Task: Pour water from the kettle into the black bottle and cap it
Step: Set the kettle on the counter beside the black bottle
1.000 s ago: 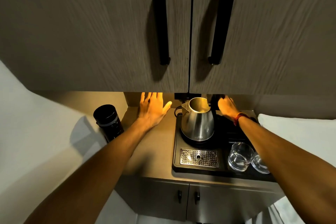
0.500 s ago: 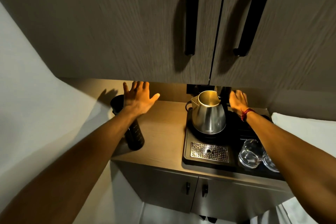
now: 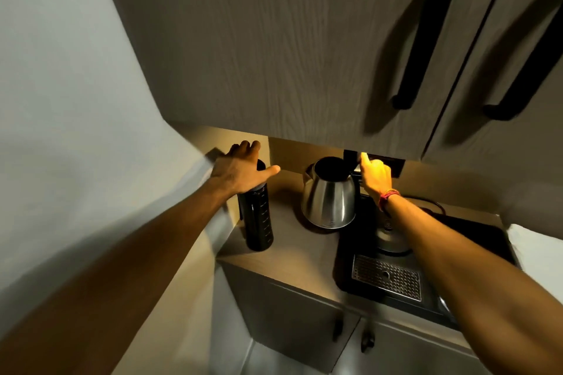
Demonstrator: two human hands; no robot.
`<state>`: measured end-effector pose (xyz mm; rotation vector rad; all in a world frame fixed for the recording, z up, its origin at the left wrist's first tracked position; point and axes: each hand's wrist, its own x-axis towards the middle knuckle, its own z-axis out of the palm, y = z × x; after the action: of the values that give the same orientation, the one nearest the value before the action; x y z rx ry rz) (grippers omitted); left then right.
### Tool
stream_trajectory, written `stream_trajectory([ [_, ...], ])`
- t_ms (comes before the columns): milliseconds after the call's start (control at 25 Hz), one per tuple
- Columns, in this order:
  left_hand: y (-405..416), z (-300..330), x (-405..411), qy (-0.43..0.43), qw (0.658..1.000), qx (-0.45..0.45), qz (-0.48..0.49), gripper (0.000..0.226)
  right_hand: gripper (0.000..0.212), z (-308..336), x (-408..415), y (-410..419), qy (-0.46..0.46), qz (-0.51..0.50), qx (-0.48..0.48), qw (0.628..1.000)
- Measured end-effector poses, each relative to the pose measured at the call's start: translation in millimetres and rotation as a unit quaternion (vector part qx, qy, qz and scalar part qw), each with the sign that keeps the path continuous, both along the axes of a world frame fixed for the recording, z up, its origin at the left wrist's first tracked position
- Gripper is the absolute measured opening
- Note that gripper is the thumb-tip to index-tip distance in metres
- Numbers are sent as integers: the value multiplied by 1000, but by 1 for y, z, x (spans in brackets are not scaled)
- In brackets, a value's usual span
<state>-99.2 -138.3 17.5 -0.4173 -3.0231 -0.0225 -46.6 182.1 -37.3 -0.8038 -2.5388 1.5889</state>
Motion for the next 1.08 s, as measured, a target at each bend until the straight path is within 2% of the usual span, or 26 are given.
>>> stream_trajectory([
  [80, -10, -2, 2, 7, 1000, 1, -30, 84, 43, -1, -9, -23, 53, 38, 66, 996],
  [160, -19, -7, 5, 50, 997, -18, -49, 81, 45, -8, -14, -45, 47, 37, 55, 997],
  [240, -24, -9, 7, 86, 994, -8, -65, 78, 55, -12, -18, -58, 67, 27, 93, 993],
  [400, -33, -6, 11, 61, 991, 53, -109, 71, 68, -21, -20, -75, 54, 32, 105, 993],
  [520, -33, -2, 16, 43, 994, 42, -89, 73, 65, -28, -19, -73, 44, 24, 99, 994],
  [680, -23, 4, 23, 109, 994, -9, 7, 91, 49, -25, -15, -67, 33, 101, 151, 983],
  [720, -22, 6, 22, 88, 996, -2, -4, 93, 47, -25, -13, -67, 37, 107, 153, 982],
  [800, -25, 10, 17, -28, 995, 28, -87, 87, 51, -18, -7, -71, 51, 91, 116, 988],
  [880, -29, 12, 13, -95, 984, 56, -143, 79, 43, -16, -5, -74, 64, 90, 101, 989],
  [960, -30, 12, 10, -66, 987, 62, -130, 73, 40, -15, -4, -73, 51, 115, 135, 983],
  [1080, -24, 6, 12, 42, 996, 34, -65, 76, 38, -19, -7, -71, 57, 125, 175, 975],
])
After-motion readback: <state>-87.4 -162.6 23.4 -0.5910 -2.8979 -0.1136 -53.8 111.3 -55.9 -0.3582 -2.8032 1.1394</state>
